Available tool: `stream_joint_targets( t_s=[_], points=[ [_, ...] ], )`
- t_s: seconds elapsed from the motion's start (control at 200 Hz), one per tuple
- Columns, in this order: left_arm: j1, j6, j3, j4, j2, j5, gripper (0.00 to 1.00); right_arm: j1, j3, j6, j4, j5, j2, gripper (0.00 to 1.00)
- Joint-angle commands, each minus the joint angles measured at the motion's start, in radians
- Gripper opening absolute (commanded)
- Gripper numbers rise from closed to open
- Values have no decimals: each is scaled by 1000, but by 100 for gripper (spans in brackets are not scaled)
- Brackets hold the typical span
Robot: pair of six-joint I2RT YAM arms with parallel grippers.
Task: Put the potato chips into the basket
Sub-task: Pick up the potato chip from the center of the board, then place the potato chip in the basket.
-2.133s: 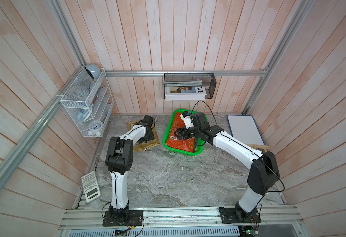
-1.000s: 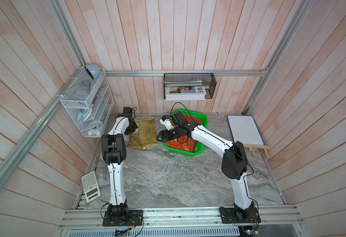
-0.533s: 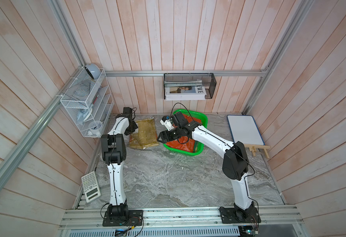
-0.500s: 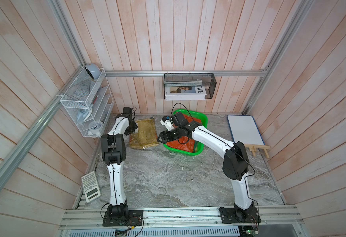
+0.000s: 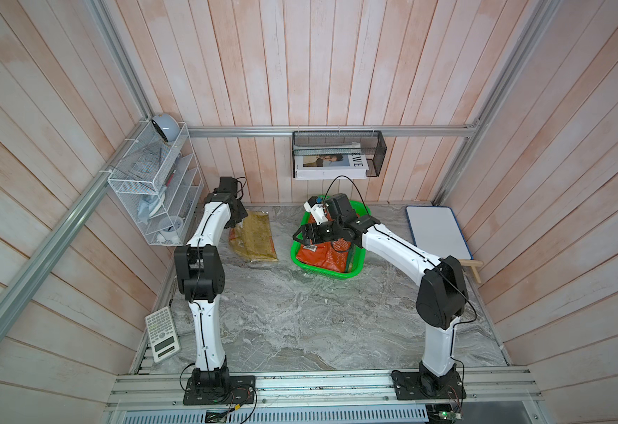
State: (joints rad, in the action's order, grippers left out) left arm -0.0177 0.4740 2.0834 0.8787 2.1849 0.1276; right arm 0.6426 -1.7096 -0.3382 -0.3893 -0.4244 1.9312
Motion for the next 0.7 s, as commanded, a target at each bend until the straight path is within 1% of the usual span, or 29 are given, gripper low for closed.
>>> stream_joint_targets(
  t_s=[0.0,0.145,0.425,0.605,0.695],
  points=[
    [-36,-52,39,-12,-110,63,0,-14,71,-15,63,36,-80,79],
    [-72,-69,22,-22,-192,81,0,-50,164,-44,125,60,-154,78],
    [-150,-75,-38,-83,-339,84,0,-101,278,-28,162,129,-263,78],
    [-214,-76,-29,-115,-394,51,0,-136,317,-39,158,125,-288,79],
    [-252,-69,-19,-131,-410,17,0,-173,345,-76,184,96,-297,79]
  ],
)
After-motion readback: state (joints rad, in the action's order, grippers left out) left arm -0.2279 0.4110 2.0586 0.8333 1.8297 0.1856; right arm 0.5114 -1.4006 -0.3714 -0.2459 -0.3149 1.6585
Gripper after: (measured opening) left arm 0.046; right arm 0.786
